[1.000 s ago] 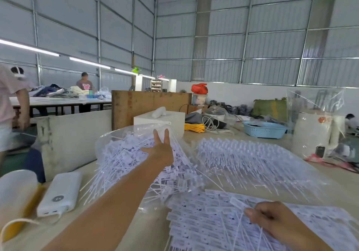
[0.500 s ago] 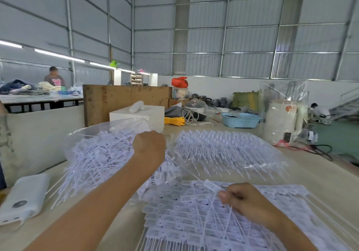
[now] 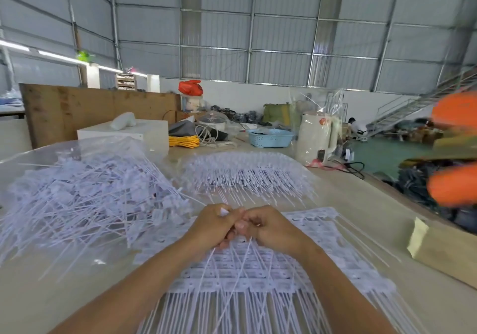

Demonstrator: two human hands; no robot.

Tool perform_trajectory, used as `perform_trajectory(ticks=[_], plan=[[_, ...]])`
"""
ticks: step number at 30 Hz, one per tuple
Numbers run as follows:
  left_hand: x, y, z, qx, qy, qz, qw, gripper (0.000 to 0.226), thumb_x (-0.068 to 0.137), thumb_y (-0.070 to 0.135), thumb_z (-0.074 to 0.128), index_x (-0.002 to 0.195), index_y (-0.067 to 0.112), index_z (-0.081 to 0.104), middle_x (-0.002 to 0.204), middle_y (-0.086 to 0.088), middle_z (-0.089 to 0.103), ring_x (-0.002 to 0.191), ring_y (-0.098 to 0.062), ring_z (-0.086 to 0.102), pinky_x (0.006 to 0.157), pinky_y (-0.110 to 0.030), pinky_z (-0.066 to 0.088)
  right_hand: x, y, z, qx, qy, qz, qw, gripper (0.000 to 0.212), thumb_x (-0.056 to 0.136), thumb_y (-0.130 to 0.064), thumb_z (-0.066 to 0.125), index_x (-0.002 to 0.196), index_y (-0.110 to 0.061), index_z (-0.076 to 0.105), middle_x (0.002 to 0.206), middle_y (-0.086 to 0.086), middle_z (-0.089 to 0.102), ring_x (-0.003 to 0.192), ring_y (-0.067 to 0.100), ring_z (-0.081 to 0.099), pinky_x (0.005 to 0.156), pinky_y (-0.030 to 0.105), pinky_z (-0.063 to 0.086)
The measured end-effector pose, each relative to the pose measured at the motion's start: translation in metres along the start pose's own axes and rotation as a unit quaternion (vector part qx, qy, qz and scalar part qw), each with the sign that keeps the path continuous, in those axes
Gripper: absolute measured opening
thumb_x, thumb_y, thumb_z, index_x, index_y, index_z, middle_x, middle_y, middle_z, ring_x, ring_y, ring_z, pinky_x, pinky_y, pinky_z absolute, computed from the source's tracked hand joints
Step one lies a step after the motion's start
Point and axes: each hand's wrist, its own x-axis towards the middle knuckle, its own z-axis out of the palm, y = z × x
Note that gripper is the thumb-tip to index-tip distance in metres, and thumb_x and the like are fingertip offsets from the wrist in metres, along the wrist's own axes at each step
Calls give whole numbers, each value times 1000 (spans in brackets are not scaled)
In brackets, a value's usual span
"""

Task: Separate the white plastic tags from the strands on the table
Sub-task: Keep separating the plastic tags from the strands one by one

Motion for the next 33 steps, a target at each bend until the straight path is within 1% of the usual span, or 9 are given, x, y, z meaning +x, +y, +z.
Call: perform_trajectory(ticks=[4, 7, 10, 13, 16, 19, 23, 30, 33], plan=[[-3, 11, -3, -39, -40, -24, 998, 27, 94, 24, 57, 72, 9, 55, 37, 5, 41, 29, -6, 30, 33, -12, 21, -1, -6, -1, 30, 5, -17, 999, 31, 92, -7, 57, 62, -17, 54, 48, -14, 46, 41, -2, 39, 47, 9, 32], [-5, 24, -24, -118, -169, -85, 975, 31, 89, 30, 60, 63, 14, 54, 36, 7, 35, 24, -3, 25, 27, -9, 19, -5, -10, -11, 20, -9, -24, 999, 38, 90, -6, 58, 58, -24, 53, 44, -17, 49, 41, -3, 41, 46, 8, 32], [2, 32, -57, -238, -260, -55, 934, 29, 76, 46, 70, 65, 22, 58, 35, 8, 41, 22, -2, 30, 26, -8, 24, -14, -2, -31, 7, 4, 17, 1000, 44, 91, -10, 59, 51, -25, 49, 46, -12, 43, 42, 0, 37, 46, 13, 32], [13, 23, -65, -439, -183, -41, 879, 23, 74, 26, 77, 73, 11, 59, 46, 4, 45, 28, -2, 31, 25, -12, 27, -18, 4, -44, 101, 86, 12, 991, 38, 92, -10, 56, 55, -14, 48, 55, -3, 43, 44, 5, 32, 44, 15, 29], [20, 0, -40, -324, -66, -66, 941, 21, 95, 27, 49, 89, 8, 56, 60, -5, 56, 36, -5, 39, 28, -13, 29, -13, -4, -41, 97, 88, -22, 991, 37, 94, -10, 53, 58, -18, 60, 64, 7, 53, 46, 10, 35, 45, 18, 29], [17, -5, -15, -274, -110, -99, 950, 55, 80, 60, 49, 90, 7, 60, 60, -5, 57, 42, -9, 42, 32, -16, 31, -9, -9, -29, 33, 71, -26, 997, 20, 92, -12, 57, 75, -3, 62, 73, 7, 57, 52, 10, 47, 52, 18, 39], [11, -2, 6, -193, -204, -50, 958, 80, 67, 83, 40, 98, 15, 68, 79, -5, 60, 54, -11, 51, 49, -19, 38, 2, -13, -1, -16, 106, -44, 993, 8, 89, -13, 61, 86, -7, 64, 104, 7, 48, 84, 12, 51, 73, 11, 42], [7, -4, 4, -163, -126, -36, 978, 37, 79, 38, 64, 97, 5, 63, 61, -4, 62, 45, -10, 53, 39, -18, 39, 2, -7, 2, 42, 47, 7, 998, 18, 96, -8, 47, 107, -17, 57, 104, 3, 58, 83, -4, 57, 68, 5, 42], [9, -5, 4, -156, -65, -25, 985, 27, 88, 32, 62, 90, 6, 66, 59, -4, 63, 48, -12, 52, 48, -23, 35, 0, -1, -4, 32, 48, 62, 996, 19, 99, -22, 46, 100, -11, 61, 92, 5, 64, 67, 9, 60, 59, 16, 48]])
